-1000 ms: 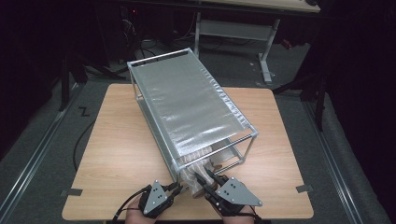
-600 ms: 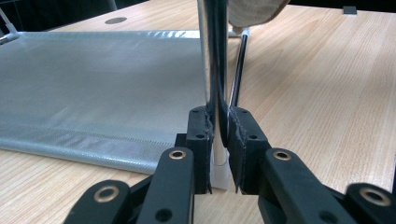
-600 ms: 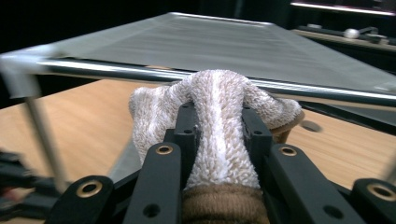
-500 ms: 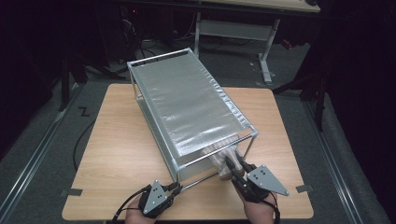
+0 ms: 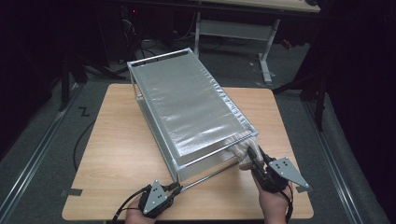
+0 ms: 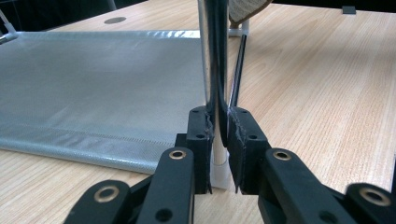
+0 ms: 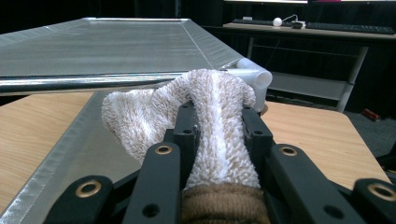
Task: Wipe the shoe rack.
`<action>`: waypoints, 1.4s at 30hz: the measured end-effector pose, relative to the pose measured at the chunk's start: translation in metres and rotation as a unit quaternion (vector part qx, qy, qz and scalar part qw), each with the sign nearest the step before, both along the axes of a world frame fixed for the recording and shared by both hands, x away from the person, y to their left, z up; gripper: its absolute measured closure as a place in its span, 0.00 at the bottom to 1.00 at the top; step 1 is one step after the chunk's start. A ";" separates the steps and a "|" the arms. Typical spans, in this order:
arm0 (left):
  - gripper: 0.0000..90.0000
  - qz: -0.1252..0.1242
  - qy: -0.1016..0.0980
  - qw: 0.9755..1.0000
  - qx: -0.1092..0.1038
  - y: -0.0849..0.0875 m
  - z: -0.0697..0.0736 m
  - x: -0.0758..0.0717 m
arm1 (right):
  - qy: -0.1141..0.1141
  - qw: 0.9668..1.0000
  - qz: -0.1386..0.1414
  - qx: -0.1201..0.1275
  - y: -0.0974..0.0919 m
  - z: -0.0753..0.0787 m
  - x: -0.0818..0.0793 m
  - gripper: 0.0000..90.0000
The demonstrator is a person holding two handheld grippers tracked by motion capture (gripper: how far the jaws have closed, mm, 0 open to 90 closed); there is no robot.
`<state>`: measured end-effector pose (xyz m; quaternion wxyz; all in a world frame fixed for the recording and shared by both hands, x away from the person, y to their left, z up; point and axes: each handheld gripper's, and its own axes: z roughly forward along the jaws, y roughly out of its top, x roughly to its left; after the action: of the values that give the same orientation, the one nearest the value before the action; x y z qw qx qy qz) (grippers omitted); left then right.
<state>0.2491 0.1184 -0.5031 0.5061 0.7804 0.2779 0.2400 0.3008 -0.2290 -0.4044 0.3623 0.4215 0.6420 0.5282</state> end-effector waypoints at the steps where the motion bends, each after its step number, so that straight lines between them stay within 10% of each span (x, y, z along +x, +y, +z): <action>1: 0.88 0.000 0.000 1.000 0.000 0.000 0.000 0.000 | 0.000 1.000 0.000 0.000 0.000 0.000 0.000 0.81; 21: 0.88 -0.002 -0.001 1.000 0.001 0.000 0.000 0.000 | 0.000 1.000 0.001 -0.004 0.000 0.000 0.000 0.81; 42: 0.88 -0.002 0.000 1.000 0.001 -0.001 0.000 0.001 | -0.014 0.992 0.124 -0.035 0.065 0.002 -0.033 0.81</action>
<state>0.2499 0.1178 -0.5031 0.5060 0.7812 0.2761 0.2397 0.2677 -0.1640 -0.4021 0.3170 0.3182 0.7023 0.5523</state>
